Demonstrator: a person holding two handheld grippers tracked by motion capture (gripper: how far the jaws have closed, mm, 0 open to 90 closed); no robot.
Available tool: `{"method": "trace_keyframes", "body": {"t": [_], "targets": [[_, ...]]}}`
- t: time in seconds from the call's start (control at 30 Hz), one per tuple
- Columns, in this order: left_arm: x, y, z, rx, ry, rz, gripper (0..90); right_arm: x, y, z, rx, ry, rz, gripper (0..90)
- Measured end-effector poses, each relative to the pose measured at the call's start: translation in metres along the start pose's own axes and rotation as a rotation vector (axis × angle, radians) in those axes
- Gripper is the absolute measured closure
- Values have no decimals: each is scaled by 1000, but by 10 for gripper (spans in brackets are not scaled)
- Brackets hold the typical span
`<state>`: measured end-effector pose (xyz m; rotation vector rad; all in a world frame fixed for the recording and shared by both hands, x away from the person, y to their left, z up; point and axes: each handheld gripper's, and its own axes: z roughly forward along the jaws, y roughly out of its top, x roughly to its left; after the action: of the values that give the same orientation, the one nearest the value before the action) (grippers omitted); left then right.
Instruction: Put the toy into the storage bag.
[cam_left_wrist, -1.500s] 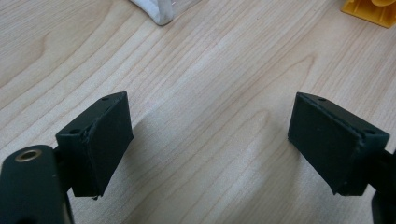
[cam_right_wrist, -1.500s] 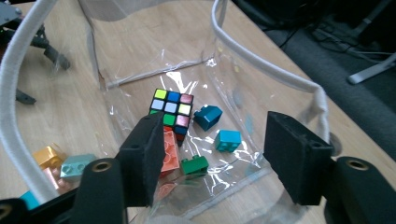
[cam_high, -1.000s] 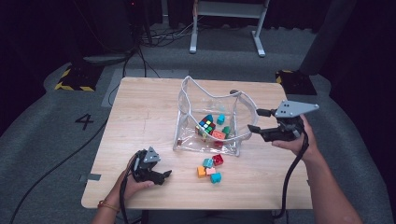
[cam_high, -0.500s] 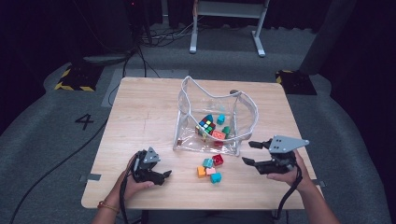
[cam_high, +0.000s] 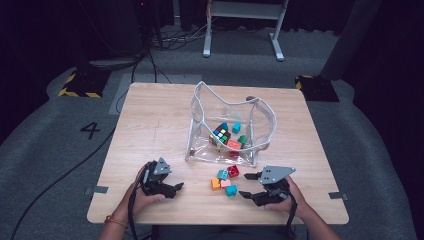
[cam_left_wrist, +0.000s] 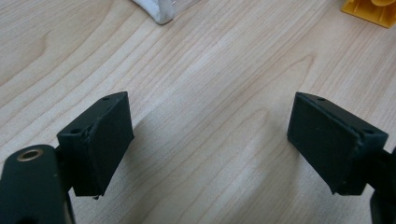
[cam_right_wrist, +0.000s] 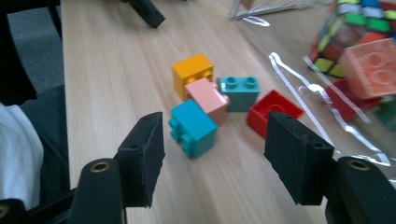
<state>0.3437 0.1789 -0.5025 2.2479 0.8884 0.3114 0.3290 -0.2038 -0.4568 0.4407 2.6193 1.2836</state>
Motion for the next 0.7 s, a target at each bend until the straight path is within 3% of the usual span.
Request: {"method": "trace_keyframes", "body": {"t": [0.1, 0.17, 0.4, 0.43, 0.5, 0.53, 0.67, 0.7], "targets": [[0, 0, 0, -1, 0, -1, 144, 6, -2, 12, 29, -4, -11, 371], [0, 0, 0, 0, -1, 1, 143, 7, -3, 22, 42, 11, 14, 361], [0, 0, 0, -2, -5, 0, 144, 6, -6, 42, 60, 6, 4, 358], [0, 0, 0, -2, -5, 0, 144, 6, -6, 46, 48, 22, 16, 411], [0, 0, 0, -2, -5, 0, 144, 7, -6, 47, 57, 23, 13, 419], [0, 0, 0, -2, -5, 0, 144, 9, -6, 50, 77, 26, -3, 482], [0, 0, 0, -2, -5, 0, 144, 10, -6, 53, 101, 27, -14, 543], [0, 0, 0, 0, -6, 2, 144, 9, -7, 53, 115, 27, -40, 565]]}}
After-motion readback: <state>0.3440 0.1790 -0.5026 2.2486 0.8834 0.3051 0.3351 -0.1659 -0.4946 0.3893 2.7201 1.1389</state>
